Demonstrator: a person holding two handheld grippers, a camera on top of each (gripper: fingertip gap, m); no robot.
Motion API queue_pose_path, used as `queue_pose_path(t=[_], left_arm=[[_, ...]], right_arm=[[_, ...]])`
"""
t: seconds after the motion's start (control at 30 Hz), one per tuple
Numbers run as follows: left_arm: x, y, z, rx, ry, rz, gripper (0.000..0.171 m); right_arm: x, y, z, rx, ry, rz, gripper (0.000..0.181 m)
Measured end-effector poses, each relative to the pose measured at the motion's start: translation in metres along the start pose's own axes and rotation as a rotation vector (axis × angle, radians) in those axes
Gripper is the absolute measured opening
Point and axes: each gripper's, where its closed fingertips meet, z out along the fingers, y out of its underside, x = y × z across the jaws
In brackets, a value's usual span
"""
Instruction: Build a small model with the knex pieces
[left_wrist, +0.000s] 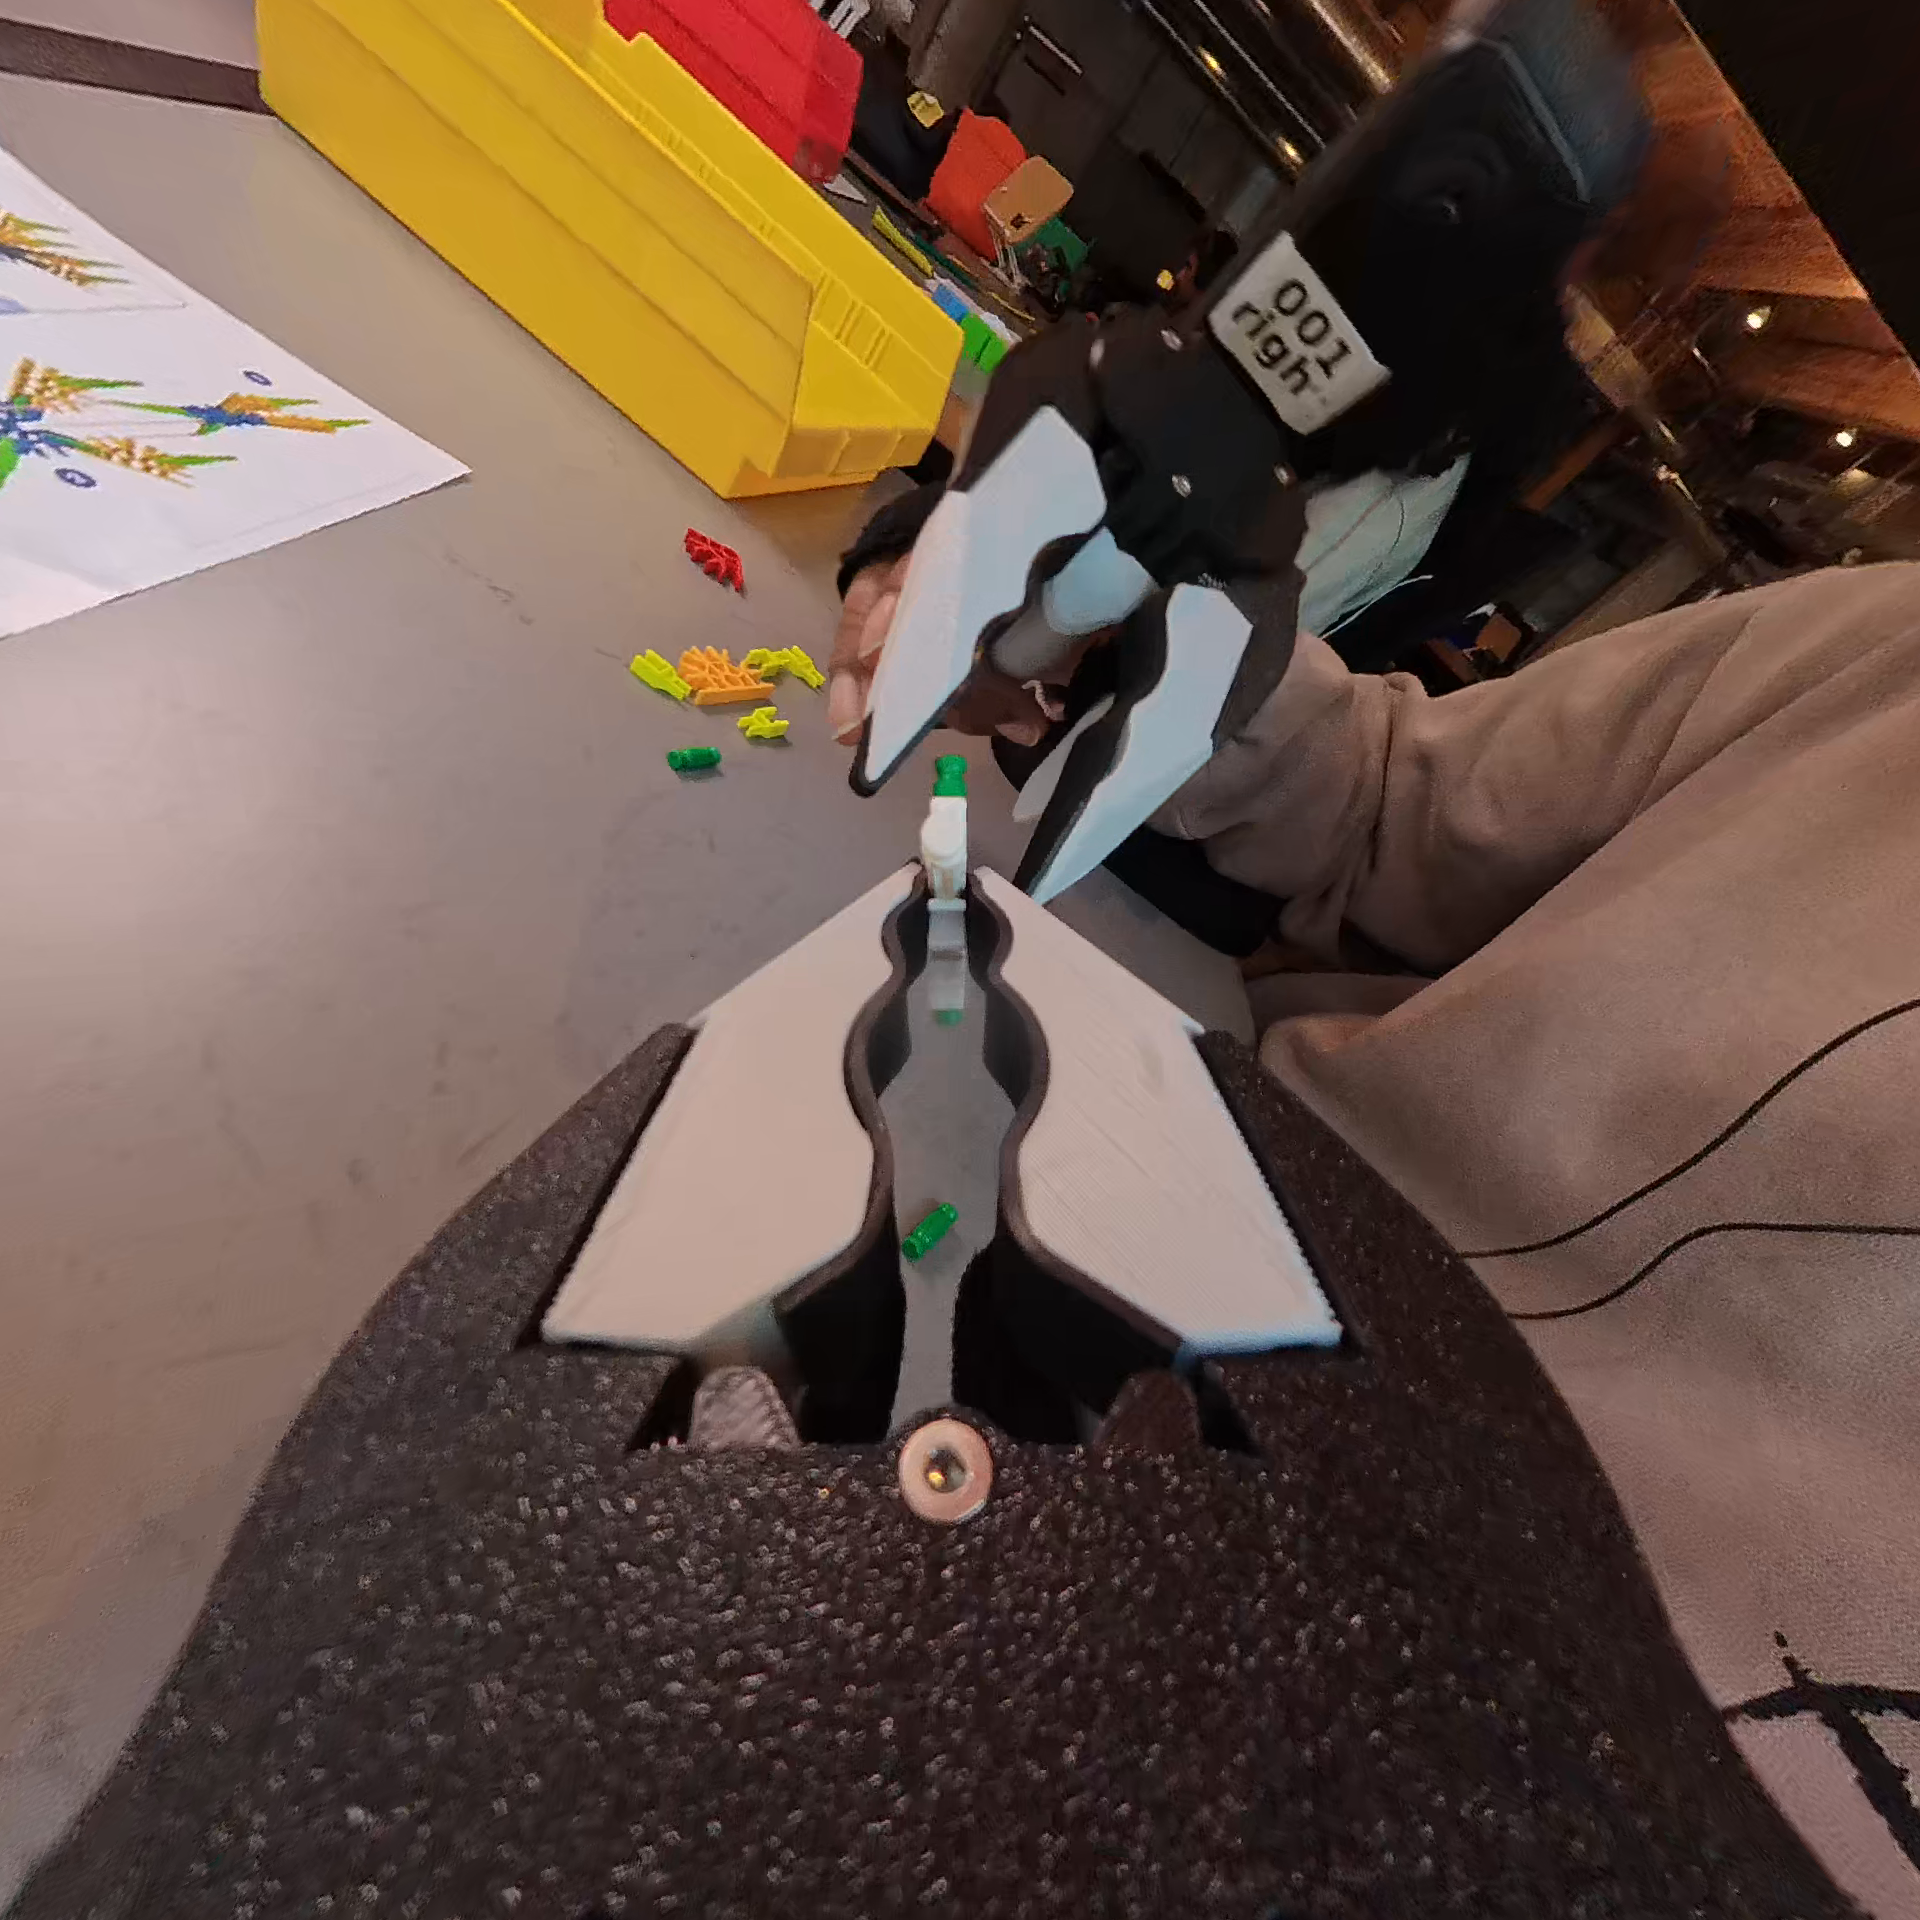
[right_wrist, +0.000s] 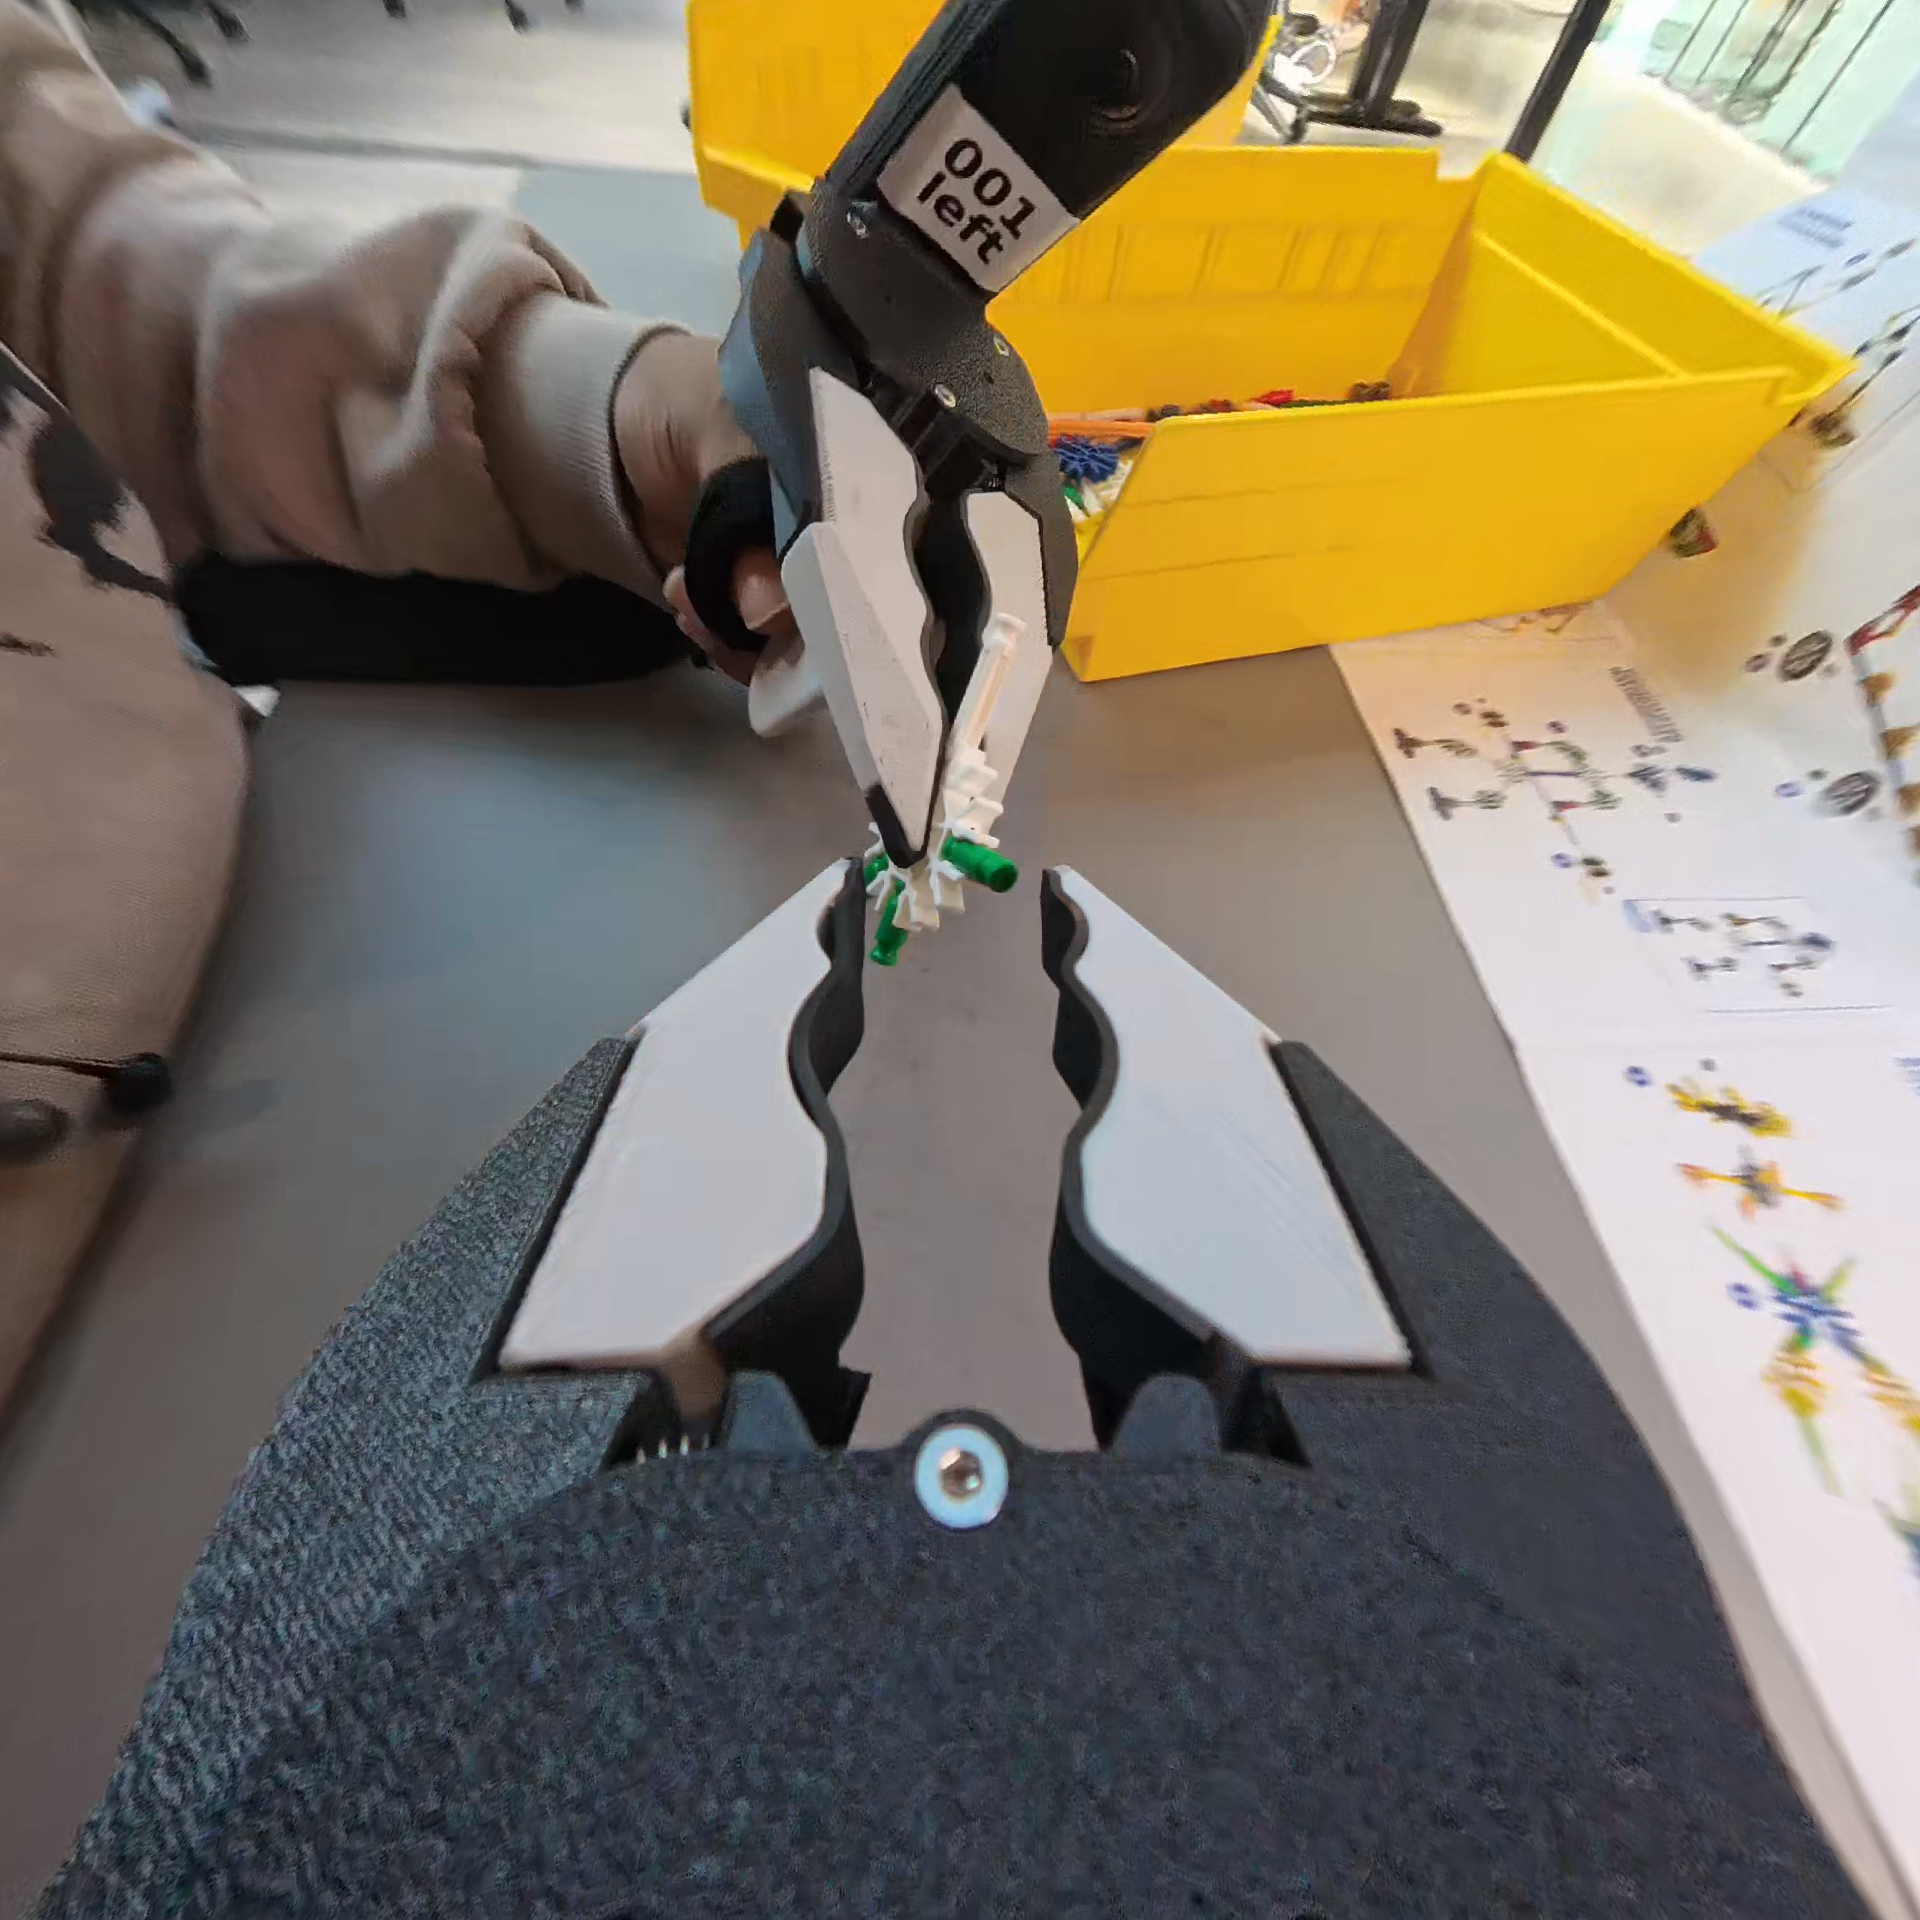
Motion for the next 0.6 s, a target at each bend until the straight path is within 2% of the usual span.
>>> queue_pose_path(t=[0.03,0.13,0.2,0.33,0.47,0.6], left_arm=[[0.001,0.001,0.001,-0.012,-0.007,0.029,0.005],[0.002,0.009,0.005,-0.054,-0.020,0.074,0.006],[0.002,0.012,0.008,-0.071,-0.016,0.075,0.006],[-0.008,0.018,0.012,-0.088,-0.072,0.061,0.006],[-0.030,0.015,0.011,-0.055,-0.203,0.023,0.006],[-0.053,0.008,0.005,-0.008,-0.359,-0.010,0.007]], right_arm=[[-0.002,0.000,-0.002,0.025,-0.052,0.074,0.032],[-0.007,-0.001,-0.006,0.104,-0.148,0.190,0.015],[-0.005,0.004,-0.005,0.094,-0.154,0.204,0.007],[-0.001,0.016,-0.003,0.039,-0.143,0.213,0.006],[0.017,0.025,0.006,0.008,0.020,0.196,0.006],[0.035,0.029,0.015,-0.049,0.243,0.060,0.006]])
